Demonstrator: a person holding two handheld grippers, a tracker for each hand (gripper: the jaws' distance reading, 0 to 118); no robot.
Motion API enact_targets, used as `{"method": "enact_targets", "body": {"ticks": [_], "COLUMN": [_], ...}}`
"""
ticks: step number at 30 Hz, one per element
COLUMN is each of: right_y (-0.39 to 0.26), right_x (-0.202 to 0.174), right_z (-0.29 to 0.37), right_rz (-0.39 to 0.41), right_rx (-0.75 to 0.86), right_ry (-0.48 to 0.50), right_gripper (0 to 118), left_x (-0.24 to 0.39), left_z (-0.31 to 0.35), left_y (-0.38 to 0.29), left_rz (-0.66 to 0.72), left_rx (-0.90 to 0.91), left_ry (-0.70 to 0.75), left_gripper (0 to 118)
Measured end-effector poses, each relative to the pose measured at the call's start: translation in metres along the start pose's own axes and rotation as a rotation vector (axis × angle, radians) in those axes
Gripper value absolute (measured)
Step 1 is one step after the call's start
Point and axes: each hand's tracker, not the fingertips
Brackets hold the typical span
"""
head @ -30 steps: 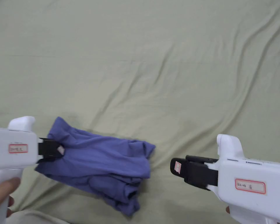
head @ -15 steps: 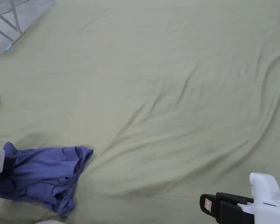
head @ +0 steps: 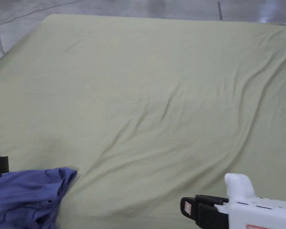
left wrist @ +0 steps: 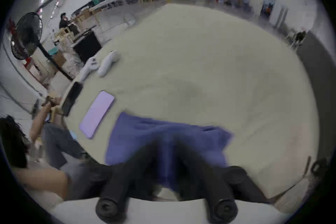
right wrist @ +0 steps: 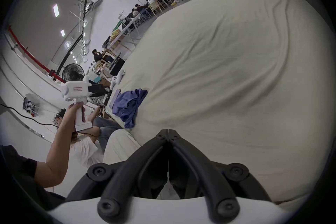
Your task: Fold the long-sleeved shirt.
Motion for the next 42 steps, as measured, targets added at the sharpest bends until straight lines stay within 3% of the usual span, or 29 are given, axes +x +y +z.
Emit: {"method": "enact_targets", "body": {"ticks": [7, 12, 15, 19, 23, 37, 42], "right_y": [0.057, 0.111, 0.138, 0.157, 0.162, 0.162, 0.163], "right_x": [-0.028, -0.048, -0.062, -0.080, -0.093, -0.109, -0.103], "right_z": [0.046, 0.123, 0.169, 0.210, 0.221, 0.218, 0.225], "right_rz": [0.167, 0.257, 0.287, 0.306, 0.321, 0.373, 0.351], "right_rx": [0.201, 0.505, 0.697, 0.869, 0.922, 0.924, 0.936], "right_ry": [-0.118, -0.307, -0.428, -0.552, -0.596, -0.642, -0.656], "right_gripper": [3, 3, 3, 3, 3, 3, 3], "left_x": [0.158, 0.240, 0.271, 0.287, 0.292, 0.266, 0.258], "left_z": [0.079, 0.143, 0.185, 0.230, 0.250, 0.255, 0.257], "left_y": [0.021, 0.050, 0.067, 0.080, 0.078, 0.083, 0.092], "left_rz": [-0.076, -0.207, -0.207, -0.182, -0.190, -0.171, -0.161], "left_rx": [0.238, 0.506, 0.639, 0.784, 0.821, 0.821, 0.823], "left_ry": [-0.327, -0.358, -0.360, -0.364, -0.329, -0.253, -0.260], "left_gripper": [0, 0, 0, 0, 0, 0, 1]}}
